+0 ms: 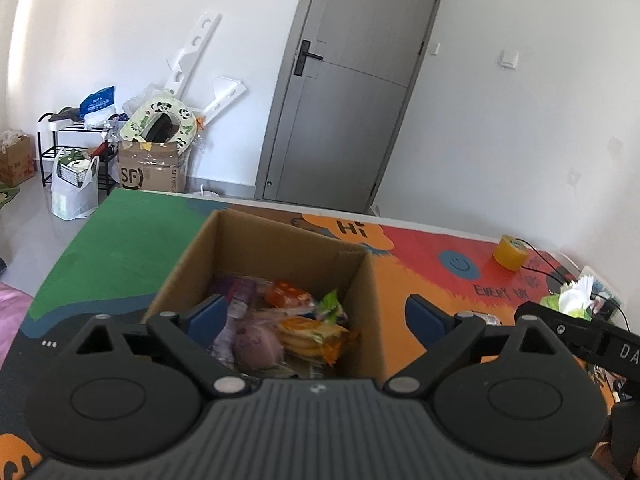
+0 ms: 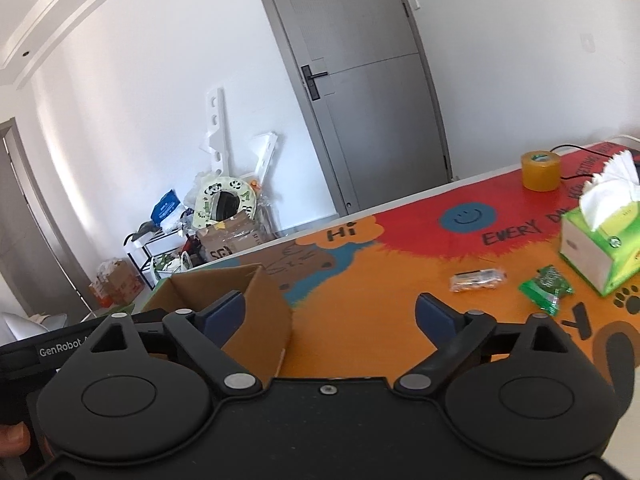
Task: Organize snacks
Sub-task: 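Move the left tool to the clear snack bar while the right tool reaches the green candy bag, then grasp the clear snack bar with the left tool while the right tool grasps the green candy bag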
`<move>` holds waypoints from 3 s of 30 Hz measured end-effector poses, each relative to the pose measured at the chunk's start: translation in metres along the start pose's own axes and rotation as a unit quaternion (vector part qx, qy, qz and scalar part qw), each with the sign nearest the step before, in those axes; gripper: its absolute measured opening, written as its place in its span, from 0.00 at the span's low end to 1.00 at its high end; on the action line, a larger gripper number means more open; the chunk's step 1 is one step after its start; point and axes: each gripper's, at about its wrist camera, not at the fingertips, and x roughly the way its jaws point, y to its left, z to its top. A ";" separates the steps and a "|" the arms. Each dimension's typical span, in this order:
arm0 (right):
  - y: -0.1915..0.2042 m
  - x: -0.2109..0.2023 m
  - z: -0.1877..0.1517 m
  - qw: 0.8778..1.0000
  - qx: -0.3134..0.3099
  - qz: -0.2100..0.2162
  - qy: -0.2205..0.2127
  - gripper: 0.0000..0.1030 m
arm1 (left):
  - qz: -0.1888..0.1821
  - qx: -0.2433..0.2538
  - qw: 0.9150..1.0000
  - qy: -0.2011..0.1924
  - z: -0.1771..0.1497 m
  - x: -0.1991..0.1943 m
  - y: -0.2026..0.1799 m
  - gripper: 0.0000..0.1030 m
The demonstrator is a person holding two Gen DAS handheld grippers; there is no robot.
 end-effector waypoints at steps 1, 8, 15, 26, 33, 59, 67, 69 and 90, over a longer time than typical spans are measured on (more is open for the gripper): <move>-0.003 -0.001 0.000 1.000 0.002 -0.001 0.000 0.92 | -0.002 0.001 1.000 0.003 -0.001 0.001 -0.003 0.92; -0.028 -0.009 -0.001 1.000 0.014 -0.012 0.003 0.96 | -0.024 0.013 0.999 0.026 -0.006 0.007 -0.030 0.92; -0.057 -0.016 -0.001 0.999 0.035 -0.028 -0.002 0.97 | -0.047 0.033 0.998 0.028 -0.009 0.014 -0.058 0.92; -0.099 -0.018 0.002 0.997 0.055 -0.050 -0.007 0.96 | -0.063 0.053 0.996 0.029 -0.003 0.045 -0.099 0.92; -0.126 -0.006 0.006 0.995 0.074 -0.073 -0.004 0.83 | -0.067 0.058 0.995 0.037 -0.003 0.070 -0.121 0.92; -0.181 0.077 0.007 0.988 0.093 -0.117 0.048 0.66 | -0.074 0.085 0.991 0.075 -0.016 0.172 -0.181 0.90; -0.184 0.085 -0.002 0.989 0.085 -0.114 0.044 0.47 | -0.067 0.087 0.990 0.092 -0.028 0.196 -0.191 0.90; -0.188 0.079 -0.003 0.989 0.090 -0.108 0.043 0.35 | -0.071 0.089 0.989 0.096 -0.032 0.200 -0.195 0.90; -0.209 0.052 -0.001 0.988 0.111 -0.105 0.035 0.19 | -0.062 0.128 0.987 0.080 -0.062 0.222 -0.221 0.70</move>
